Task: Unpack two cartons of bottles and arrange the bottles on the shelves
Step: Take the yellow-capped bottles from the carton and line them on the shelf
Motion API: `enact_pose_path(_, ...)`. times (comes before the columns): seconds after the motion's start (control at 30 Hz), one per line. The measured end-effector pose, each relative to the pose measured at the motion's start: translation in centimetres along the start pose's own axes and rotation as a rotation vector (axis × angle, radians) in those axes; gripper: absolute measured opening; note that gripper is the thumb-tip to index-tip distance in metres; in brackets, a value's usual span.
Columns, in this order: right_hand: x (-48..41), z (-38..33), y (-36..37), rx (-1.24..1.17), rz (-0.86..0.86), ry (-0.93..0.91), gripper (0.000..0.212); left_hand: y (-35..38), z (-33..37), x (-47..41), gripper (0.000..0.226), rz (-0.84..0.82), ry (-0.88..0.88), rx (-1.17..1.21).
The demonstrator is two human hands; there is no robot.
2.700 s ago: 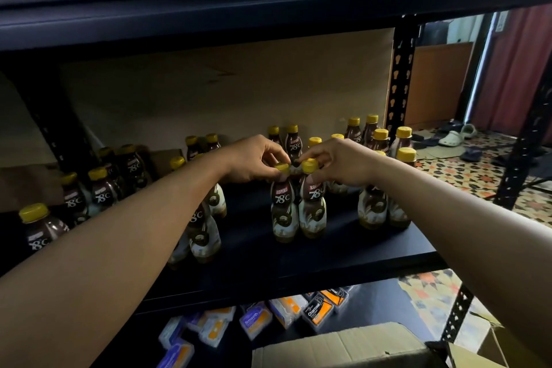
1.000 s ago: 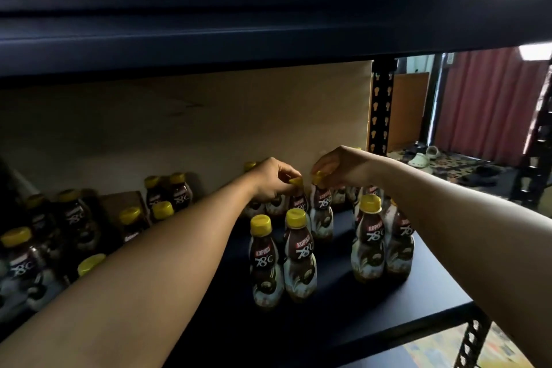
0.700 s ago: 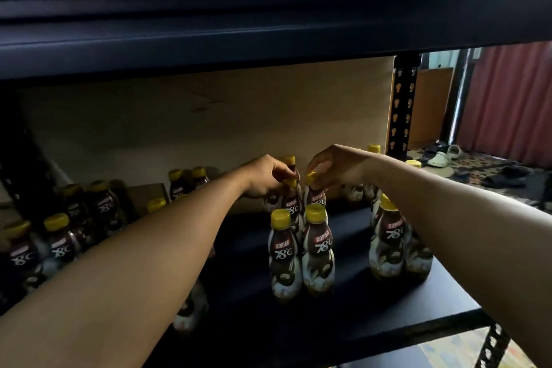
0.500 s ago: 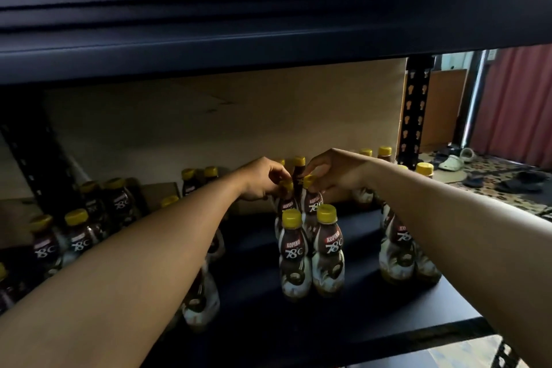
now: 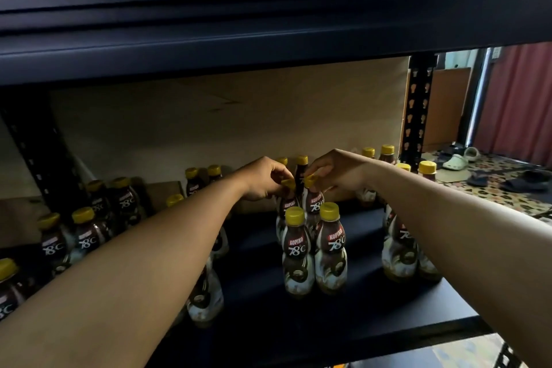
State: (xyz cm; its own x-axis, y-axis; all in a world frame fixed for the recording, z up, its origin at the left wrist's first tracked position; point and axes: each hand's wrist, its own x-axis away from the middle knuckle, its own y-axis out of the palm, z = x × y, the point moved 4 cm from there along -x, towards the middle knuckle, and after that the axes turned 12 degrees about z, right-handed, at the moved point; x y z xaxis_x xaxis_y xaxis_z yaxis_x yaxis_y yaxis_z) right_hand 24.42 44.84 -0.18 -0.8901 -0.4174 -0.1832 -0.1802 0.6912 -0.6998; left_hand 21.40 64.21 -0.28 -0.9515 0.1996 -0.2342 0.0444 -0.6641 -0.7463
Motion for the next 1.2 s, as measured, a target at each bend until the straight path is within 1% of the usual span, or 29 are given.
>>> enact_pose_path(0.1, 0.2, -0.2, 0.1, -0.021, 0.007, -0.014, 0.037, 0.0, -0.1, 0.1, 0.028, 0.001, -0.004, 0.012)
enact_pose_path(0.2, 0.2, 0.2, 0.2, -0.043, 0.027, -0.007, 0.037, -0.1, -0.2, 0.0, 0.024, 0.007, -0.016, 0.005)
enact_pose_path(0.33, 0.1, 0.2, 0.2, -0.013, 0.019, -0.041, 0.027, 0.0, -0.1, 0.0, 0.025, 0.009, -0.024, -0.003)
enact_pose_path(0.5, 0.2, 0.2, 0.3, -0.026, 0.046, -0.012, 0.033, -0.1, -0.3, 0.2, 0.025, 0.004, -0.040, 0.003)
enact_pose_path(0.8, 0.7, 0.0, 0.4, -0.056, 0.044, 0.019, 0.036, 0.0, -0.1, 0.4, 0.023, 0.000, -0.041, -0.008)
enact_pose_path(1.0, 1.2, -0.2, 0.3, -0.075, 0.030, 0.009, 0.026, 0.0, -0.2, 0.4, 0.026, 0.005, -0.045, -0.018)
enact_pose_path(1.2, 1.5, -0.5, 0.3, 0.014, 0.056, -0.022, 0.036, 0.0, -0.2, 0.3, 0.025, 0.009, -0.029, -0.044)
